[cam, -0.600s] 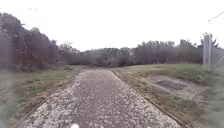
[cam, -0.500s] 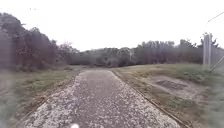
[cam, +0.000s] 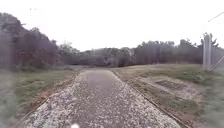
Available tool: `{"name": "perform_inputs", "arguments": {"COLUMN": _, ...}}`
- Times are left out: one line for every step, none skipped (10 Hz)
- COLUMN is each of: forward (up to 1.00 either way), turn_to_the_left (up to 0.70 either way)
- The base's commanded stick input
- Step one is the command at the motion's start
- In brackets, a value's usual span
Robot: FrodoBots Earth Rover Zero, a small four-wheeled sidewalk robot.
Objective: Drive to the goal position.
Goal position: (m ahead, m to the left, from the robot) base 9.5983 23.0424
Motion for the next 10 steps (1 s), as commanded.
{"name": "perform_inputs", "arguments": {"forward": 0.7, "turn_to_the_left": 0.0}}
{"name": "perform_inputs", "arguments": {"forward": 0.7, "turn_to_the_left": 0.0}}
{"name": "perform_inputs", "arguments": {"forward": 0.7, "turn_to_the_left": 0.0}}
{"name": "perform_inputs", "arguments": {"forward": 0.7, "turn_to_the_left": 0.0}}
{"name": "perform_inputs", "arguments": {"forward": 0.7, "turn_to_the_left": 0.0}}
{"name": "perform_inputs", "arguments": {"forward": 0.7, "turn_to_the_left": 0.0}}
{"name": "perform_inputs", "arguments": {"forward": 0.7, "turn_to_the_left": 0.0}}
{"name": "perform_inputs", "arguments": {"forward": 0.7, "turn_to_the_left": 0.0}}
{"name": "perform_inputs", "arguments": {"forward": 0.7, "turn_to_the_left": 0.35}}
{"name": "perform_inputs", "arguments": {"forward": 0.7, "turn_to_the_left": 0.35}}
